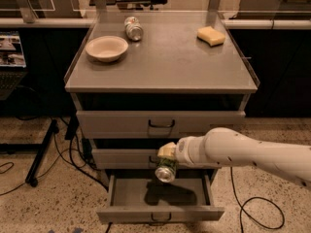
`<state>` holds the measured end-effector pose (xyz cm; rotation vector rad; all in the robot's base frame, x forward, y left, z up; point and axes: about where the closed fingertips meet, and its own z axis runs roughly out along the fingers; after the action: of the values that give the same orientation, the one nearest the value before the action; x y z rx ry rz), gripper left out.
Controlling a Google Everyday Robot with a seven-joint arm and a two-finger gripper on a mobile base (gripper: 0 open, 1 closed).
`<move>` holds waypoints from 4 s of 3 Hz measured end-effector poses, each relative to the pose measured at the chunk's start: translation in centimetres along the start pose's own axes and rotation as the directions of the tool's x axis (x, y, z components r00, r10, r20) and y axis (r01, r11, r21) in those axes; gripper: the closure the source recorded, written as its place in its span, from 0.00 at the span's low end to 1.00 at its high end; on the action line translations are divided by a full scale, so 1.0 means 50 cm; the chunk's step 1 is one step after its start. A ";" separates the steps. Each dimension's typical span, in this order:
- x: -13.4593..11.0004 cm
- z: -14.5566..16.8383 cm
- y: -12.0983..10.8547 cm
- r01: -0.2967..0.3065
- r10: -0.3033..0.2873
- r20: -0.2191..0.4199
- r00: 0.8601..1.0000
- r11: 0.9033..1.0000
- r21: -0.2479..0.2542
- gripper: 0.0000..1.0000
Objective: Place green can into bottom drawer
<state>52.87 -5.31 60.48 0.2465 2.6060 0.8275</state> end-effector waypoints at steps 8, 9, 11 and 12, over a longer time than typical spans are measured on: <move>0.124 0.313 -0.459 -0.410 0.401 -0.098 0.911 0.906 -0.108 1.00; 0.147 0.345 -0.511 -0.475 0.465 -0.106 0.879 0.873 -0.109 1.00; 0.146 0.407 -0.558 -0.536 0.523 -0.127 0.843 0.838 -0.107 1.00; 0.117 0.468 -0.574 -0.558 0.548 -0.124 0.827 0.827 -0.068 1.00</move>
Offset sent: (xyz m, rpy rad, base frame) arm 0.0263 -0.0715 -0.1597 0.2313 0.1380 0.0110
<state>56.01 -14.86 24.34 0.9958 2.5950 1.1829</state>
